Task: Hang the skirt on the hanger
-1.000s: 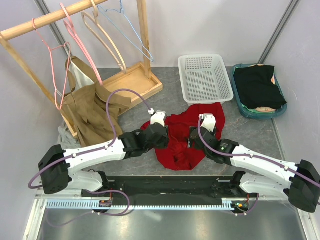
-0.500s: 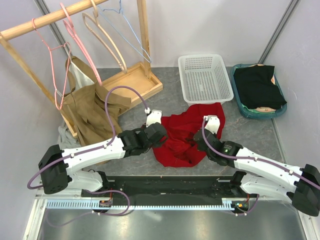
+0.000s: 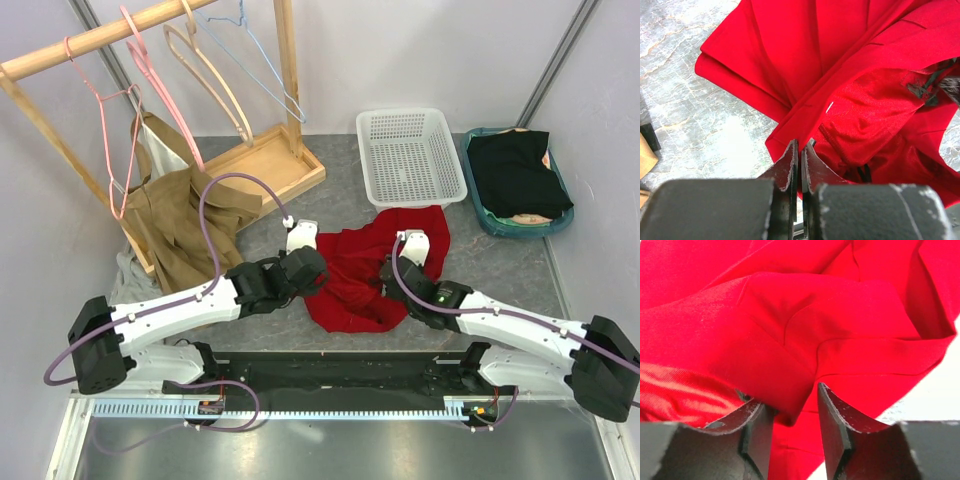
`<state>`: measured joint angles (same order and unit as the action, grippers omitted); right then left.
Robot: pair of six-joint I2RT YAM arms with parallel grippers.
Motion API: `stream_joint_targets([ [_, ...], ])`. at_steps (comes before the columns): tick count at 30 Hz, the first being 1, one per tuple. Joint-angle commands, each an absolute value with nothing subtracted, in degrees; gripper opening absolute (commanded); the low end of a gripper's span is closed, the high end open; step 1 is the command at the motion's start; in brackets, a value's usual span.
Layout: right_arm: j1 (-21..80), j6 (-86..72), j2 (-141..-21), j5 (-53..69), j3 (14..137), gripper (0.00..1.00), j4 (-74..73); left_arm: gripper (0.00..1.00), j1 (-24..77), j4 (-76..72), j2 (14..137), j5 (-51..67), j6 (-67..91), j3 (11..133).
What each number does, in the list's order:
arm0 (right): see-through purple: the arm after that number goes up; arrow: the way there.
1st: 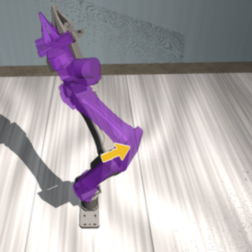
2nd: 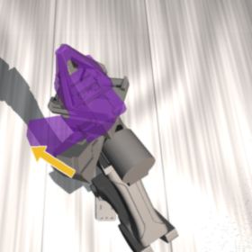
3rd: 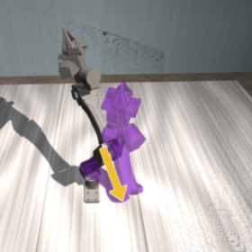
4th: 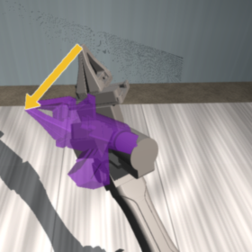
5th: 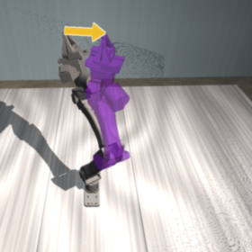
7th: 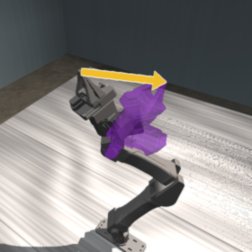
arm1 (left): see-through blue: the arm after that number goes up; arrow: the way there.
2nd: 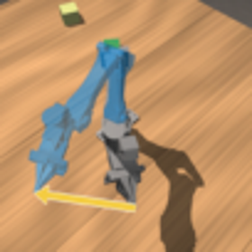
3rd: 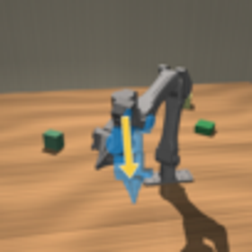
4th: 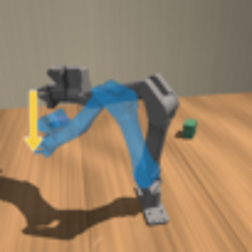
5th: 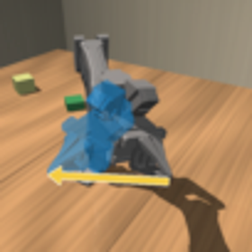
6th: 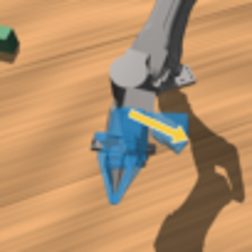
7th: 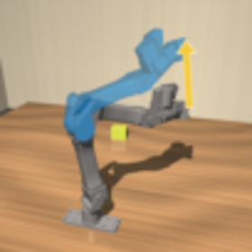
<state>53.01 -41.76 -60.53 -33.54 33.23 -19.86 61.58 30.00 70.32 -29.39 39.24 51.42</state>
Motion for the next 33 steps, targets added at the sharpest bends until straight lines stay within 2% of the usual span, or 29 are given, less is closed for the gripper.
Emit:
stream_joint_targets([
  [1,53.09,-41.83,-62.66,-36.3,31.91,0.42,-13.1,0.02,61.79,29.79,68.64,-29.62,41.13,50.89],
  [2,53.0,-42.01,-63.28,-36.56,31.82,0.39,-12.75,0.02,61.79,29.79,68.38,-29.71,41.13,50.8],
  [3,53.0,-42.36,-63.54,-37.08,32.08,0.3,-12.66,0.02,61.79,29.79,68.12,-29.71,40.96,50.71],
  [4,53.0,-42.45,-63.72,-36.92,32.34,0.14,-13.09,0.02,61.87,30.06,67.85,-29.79,40.7,50.71],
  [6,53.0,-42.63,-63.11,-36.74,34.18,0.02,-16.32,0.02,61.79,30.76,66.72,-30.4,40.17,51.24],
  [7,53.0,-42.54,-62.58,-36.39,35.06,0.0,-18.0,0.02,61.79,31.37,66.27,-30.93,39.99,51.68],
  [11,52.91,-39.3,-56.54,-34.46,42.26,0.0,-27.84,0.02,61.09,37.77,64.34,-33.22,36.92,56.15],
  [15,53.0,-33.59,-51.42,-31.38,56.29,0.0,-38.55,0.02,58.9,42.88,62.67,-35.06,32.01,63.78],
  [21,52.91,-25.59,-51.68,-29.97,74.06,0.0,-48.06,0.02,55.64,46.57,58.54,-34.45,24.45,73.89],
  [27,52.91,-24.43,-52.91,-28.05,80.76,0.0,-48.69,0.02,55.55,49.48,56.34,-33.14,19.09,83.05],
  [33,53.0,-25.4,-53.09,-26.63,78.32,0.0,-47.46,0.02,55.46,50.71,54.41,-30.94,17.32,85.7],
])
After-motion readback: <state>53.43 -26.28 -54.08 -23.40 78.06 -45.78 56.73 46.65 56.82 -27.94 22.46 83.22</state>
